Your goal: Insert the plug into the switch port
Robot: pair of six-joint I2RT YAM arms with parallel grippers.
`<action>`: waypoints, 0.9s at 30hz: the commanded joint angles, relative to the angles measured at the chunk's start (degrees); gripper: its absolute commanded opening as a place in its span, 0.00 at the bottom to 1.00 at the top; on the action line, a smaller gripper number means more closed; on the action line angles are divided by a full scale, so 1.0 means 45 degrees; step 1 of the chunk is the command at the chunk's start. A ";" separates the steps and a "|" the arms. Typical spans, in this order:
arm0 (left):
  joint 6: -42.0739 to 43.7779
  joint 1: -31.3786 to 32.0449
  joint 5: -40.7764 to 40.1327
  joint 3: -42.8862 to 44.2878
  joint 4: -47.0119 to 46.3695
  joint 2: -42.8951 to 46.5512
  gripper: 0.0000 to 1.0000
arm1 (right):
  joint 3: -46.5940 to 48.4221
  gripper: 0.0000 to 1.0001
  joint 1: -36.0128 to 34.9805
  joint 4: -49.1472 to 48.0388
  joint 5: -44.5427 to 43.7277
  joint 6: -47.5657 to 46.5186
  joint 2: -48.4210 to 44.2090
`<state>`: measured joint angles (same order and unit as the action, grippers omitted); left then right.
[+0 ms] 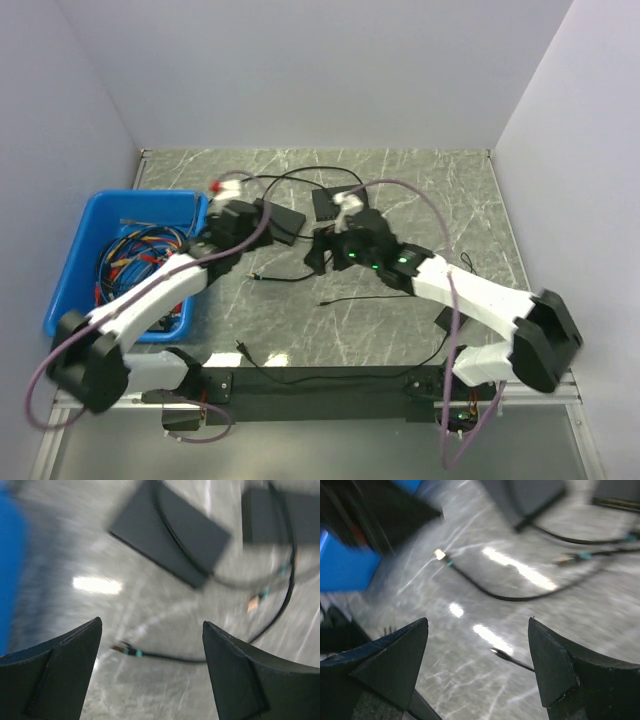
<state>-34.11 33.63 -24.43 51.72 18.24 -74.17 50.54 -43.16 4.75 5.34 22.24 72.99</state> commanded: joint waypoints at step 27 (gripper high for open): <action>-0.1971 -0.2121 -0.0158 -0.2295 0.0888 0.5603 0.86 | 0.8631 0.84 -0.3496 0.2381 -0.1734 -0.2365 1.0771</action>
<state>-42.72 24.32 -26.15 41.54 23.44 -50.06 86.13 -58.17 13.76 0.30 12.34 120.22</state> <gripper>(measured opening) 0.864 0.851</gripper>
